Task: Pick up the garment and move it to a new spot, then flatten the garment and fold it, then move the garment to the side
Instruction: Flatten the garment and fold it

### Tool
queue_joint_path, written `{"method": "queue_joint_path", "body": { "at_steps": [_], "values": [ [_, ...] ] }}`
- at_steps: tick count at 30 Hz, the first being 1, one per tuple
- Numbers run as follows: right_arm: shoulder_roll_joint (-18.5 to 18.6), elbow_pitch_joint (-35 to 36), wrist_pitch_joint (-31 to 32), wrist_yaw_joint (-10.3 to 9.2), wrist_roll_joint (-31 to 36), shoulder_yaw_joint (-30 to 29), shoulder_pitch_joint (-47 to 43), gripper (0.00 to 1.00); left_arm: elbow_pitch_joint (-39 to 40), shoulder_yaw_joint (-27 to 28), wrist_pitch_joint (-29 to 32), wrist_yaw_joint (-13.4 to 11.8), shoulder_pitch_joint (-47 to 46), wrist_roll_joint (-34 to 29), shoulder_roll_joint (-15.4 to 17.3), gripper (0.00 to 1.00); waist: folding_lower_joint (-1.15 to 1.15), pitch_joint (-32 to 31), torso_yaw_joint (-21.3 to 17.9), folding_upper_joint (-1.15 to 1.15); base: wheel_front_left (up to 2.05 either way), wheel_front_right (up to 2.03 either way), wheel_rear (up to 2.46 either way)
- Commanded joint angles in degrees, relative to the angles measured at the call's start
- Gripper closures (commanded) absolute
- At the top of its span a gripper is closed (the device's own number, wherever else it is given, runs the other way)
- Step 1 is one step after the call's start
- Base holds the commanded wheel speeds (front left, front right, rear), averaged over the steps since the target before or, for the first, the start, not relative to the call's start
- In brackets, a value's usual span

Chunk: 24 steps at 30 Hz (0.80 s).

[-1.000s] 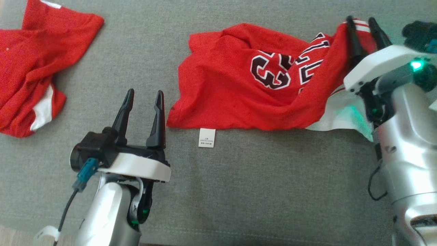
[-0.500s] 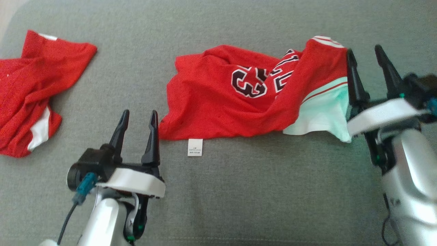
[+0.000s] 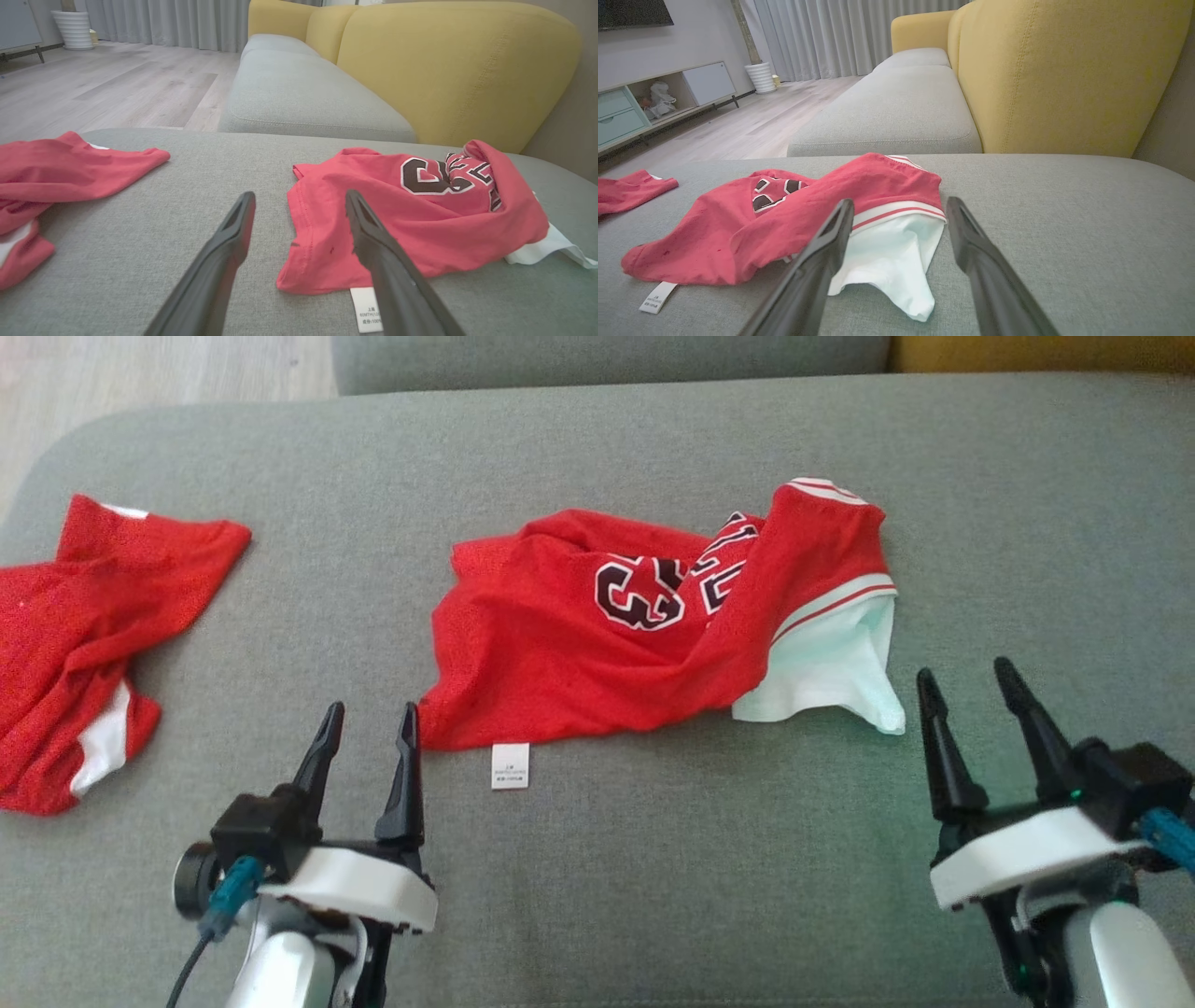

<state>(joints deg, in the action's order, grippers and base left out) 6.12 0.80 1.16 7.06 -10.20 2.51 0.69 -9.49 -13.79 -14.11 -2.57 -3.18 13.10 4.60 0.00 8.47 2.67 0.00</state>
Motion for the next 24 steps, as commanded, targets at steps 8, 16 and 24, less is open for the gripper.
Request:
{"method": "queue_joint_path", "body": {
  "at_steps": [8,16,24],
  "values": [
    [-1.4,5.0,1.6,0.43,0.2,0.4,-1.2,0.00,1.5,2.1,0.7,-0.9,-0.2,-0.2,1.3,0.00,0.00,-1.0,-0.6,0.00,0.00,0.00,0.00],
    [-1.6,5.5,1.6,0.43,0.1,0.8,-1.0,0.00,0.8,1.8,1.0,-1.3,-0.6,0.0,1.5,0.00,0.00,-0.6,-0.7,0.00,0.00,0.00,0.00],
    [-2.0,4.8,0.9,0.43,-0.3,1.2,0.5,0.00,-4.5,-0.4,2.3,1.2,-5.7,1.4,0.8,0.00,0.00,1.8,-0.5,0.00,0.00,0.00,0.00]
  ]
}}
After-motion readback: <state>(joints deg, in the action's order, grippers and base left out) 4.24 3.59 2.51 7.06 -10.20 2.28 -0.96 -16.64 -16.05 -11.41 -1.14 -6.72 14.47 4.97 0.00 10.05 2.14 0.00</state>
